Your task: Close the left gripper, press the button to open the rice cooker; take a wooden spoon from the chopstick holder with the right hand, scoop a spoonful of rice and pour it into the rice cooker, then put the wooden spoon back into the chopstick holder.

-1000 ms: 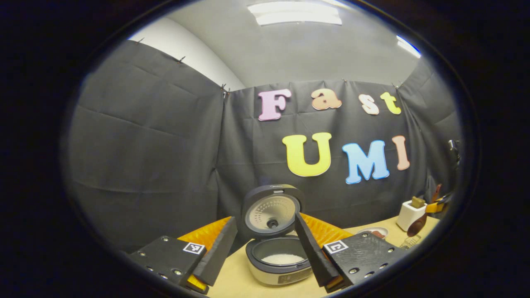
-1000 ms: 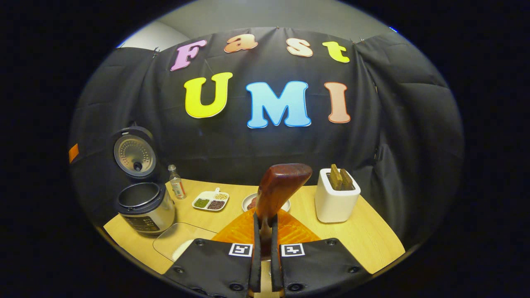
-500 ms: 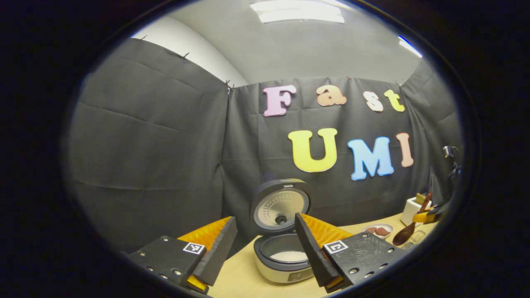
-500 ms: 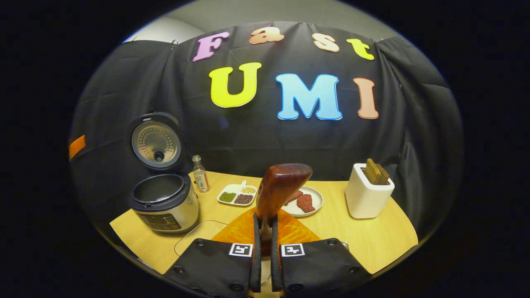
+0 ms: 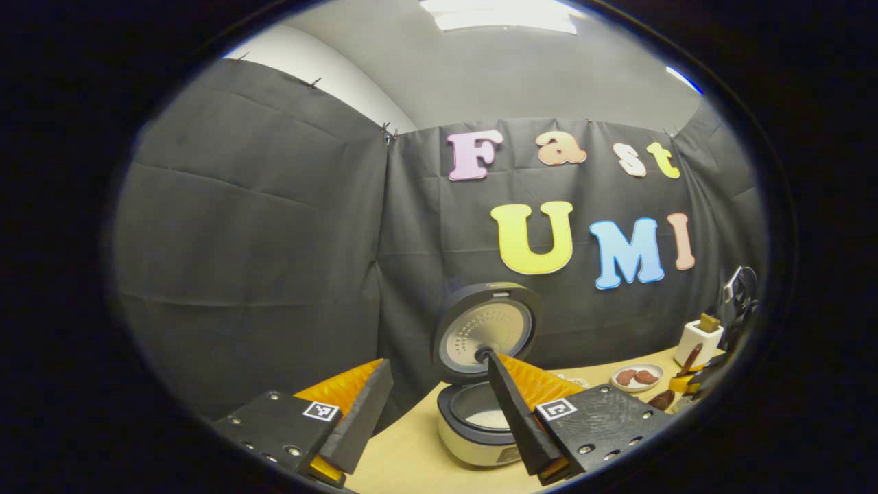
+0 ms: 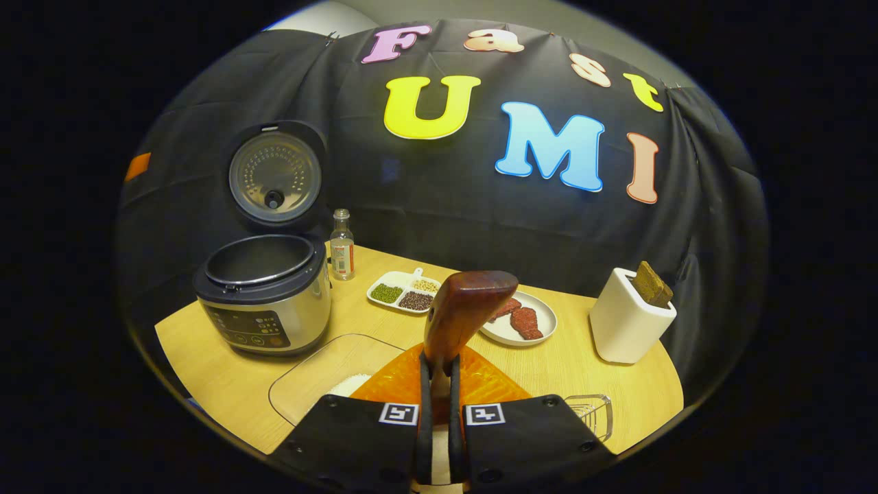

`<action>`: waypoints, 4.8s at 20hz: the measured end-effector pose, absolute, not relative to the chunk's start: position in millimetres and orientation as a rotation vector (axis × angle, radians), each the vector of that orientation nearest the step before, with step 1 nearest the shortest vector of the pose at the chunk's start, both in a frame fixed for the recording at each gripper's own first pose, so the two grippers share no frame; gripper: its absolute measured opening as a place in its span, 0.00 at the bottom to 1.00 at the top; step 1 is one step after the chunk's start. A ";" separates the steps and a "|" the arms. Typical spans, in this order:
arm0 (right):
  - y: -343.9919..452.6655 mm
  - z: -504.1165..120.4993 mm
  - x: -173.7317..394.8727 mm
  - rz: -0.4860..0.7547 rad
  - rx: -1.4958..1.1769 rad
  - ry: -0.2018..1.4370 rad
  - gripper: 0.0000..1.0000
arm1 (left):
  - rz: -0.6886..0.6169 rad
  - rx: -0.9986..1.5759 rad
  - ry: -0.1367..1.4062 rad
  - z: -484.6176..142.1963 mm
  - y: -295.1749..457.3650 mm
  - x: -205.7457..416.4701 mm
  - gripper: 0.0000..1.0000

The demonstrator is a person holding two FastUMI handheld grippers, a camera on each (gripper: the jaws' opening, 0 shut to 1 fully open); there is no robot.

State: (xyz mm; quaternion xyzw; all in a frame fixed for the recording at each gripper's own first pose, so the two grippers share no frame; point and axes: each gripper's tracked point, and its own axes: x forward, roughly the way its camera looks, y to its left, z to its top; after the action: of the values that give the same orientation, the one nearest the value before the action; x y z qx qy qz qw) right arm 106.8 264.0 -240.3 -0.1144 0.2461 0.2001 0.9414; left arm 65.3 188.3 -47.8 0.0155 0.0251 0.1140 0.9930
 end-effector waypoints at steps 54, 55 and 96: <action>278.1 -193.5 126.8 0.393 1.109 0.810 0.11 | 0.215 0.033 0.028 -28.9 176.3 66.7 0.88; 285.9 -187.1 130.2 0.410 1.108 0.804 0.11 | 0.218 0.035 0.031 -31.0 178.0 67.0 0.88; 571.7 -195.4 149.0 0.841 0.083 0.529 0.11 | 0.385 0.000 0.125 -88.8 298.8 73.3 0.87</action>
State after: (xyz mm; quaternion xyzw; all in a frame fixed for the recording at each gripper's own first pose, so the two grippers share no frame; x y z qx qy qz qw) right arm 149.0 571.7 -195.4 0.0400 0.2535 0.4032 0.8784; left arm 73.3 298.8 -88.8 -0.0001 0.0622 0.1913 0.9796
